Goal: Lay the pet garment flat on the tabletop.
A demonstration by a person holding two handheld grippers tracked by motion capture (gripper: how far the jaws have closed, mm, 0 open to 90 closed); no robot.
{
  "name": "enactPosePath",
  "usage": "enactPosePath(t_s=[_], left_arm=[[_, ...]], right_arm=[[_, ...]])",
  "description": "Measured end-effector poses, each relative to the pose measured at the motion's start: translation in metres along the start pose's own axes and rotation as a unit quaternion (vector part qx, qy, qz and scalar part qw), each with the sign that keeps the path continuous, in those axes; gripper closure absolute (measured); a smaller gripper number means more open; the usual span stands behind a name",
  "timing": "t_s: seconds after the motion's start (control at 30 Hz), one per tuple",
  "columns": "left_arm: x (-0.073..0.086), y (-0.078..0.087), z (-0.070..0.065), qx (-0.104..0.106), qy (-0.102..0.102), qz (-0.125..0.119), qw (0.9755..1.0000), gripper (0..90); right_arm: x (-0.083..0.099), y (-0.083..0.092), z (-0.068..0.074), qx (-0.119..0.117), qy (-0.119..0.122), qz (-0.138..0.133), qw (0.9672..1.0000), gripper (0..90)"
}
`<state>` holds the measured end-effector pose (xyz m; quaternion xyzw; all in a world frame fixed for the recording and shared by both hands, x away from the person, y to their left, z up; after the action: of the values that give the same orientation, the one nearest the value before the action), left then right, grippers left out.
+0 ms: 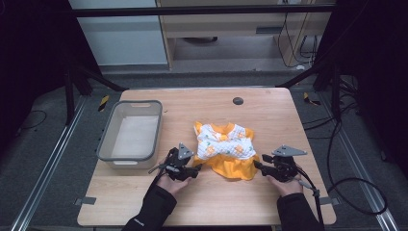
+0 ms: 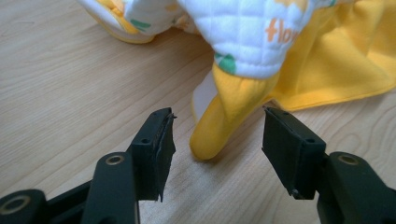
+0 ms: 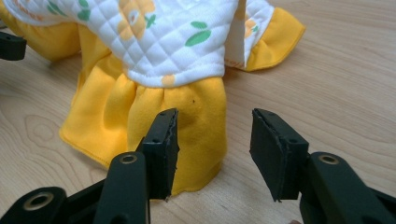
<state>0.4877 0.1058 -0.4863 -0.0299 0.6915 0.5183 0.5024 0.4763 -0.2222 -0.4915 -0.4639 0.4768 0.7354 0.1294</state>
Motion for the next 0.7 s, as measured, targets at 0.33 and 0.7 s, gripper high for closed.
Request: enactPosePath(t_s=[0.33, 0.7], left_arm=[[-0.001, 0.0, -0.002, 0.009, -0.01, 0.007, 0.9999, 84.1], [-0.008, 0.051, -0.002, 0.053, 0.001, -0.005, 0.9986, 84.7]], right_arm=[[-0.001, -0.009, 0.003, -0.031, -0.002, 0.018, 0.9994, 81.2], [-0.014, 0.028, 0.023, -0.093, 0.018, -0.011, 0.9955, 85.9]])
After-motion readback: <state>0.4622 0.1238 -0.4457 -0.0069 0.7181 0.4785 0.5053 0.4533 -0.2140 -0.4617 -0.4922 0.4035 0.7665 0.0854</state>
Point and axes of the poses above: each handheld gripper's, and its own axes: y roughly backward along the jaws, x roughly out of its underside, z roughly to its left, the point moved 2 cm from there along -y, roughly forward along the jaws, and after that the axes turned 1 degree about -x, right-handed, at the moved point
